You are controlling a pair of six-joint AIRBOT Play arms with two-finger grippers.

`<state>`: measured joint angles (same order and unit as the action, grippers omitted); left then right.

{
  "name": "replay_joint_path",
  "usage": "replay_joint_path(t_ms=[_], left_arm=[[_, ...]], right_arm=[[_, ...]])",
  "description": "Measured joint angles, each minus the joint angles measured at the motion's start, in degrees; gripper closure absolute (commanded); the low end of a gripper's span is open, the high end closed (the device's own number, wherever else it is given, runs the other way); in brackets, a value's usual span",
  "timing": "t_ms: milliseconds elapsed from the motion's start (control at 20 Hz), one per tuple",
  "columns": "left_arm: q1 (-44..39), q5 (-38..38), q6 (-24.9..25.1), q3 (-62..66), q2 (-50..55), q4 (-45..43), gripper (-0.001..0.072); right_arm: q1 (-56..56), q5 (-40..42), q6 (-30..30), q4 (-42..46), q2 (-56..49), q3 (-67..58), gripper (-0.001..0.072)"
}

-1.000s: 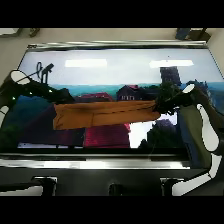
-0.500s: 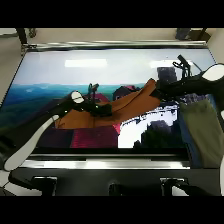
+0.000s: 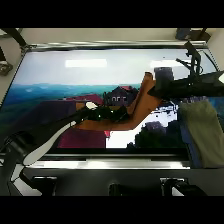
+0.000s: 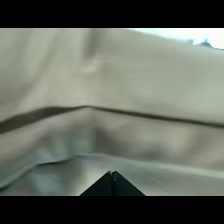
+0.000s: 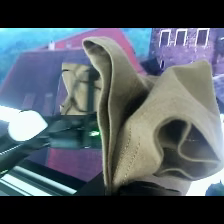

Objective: Fold the shirts.

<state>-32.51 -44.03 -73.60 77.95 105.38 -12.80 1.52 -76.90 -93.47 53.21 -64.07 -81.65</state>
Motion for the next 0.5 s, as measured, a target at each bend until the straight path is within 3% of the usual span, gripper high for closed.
replay_joint_path(t_ms=[100,350,500], left_arm=[[4.1,-1.8,-0.3,0.0,-5.0,-7.7,0.0682],[20.9,-7.9,-7.8,0.0,-21.8,-31.2,0.0681],[32.4,-11.5,-11.0,0.0,-30.8,-40.3,0.0680]], right_arm=[[2.4,2.1,-0.3,-0.6,-2.3,0.0,0.0662],[14.7,13.2,-0.4,-4.5,-12.2,0.0,0.0662],[22.0,21.0,0.5,-9.9,-19.8,0.0,0.0661]])
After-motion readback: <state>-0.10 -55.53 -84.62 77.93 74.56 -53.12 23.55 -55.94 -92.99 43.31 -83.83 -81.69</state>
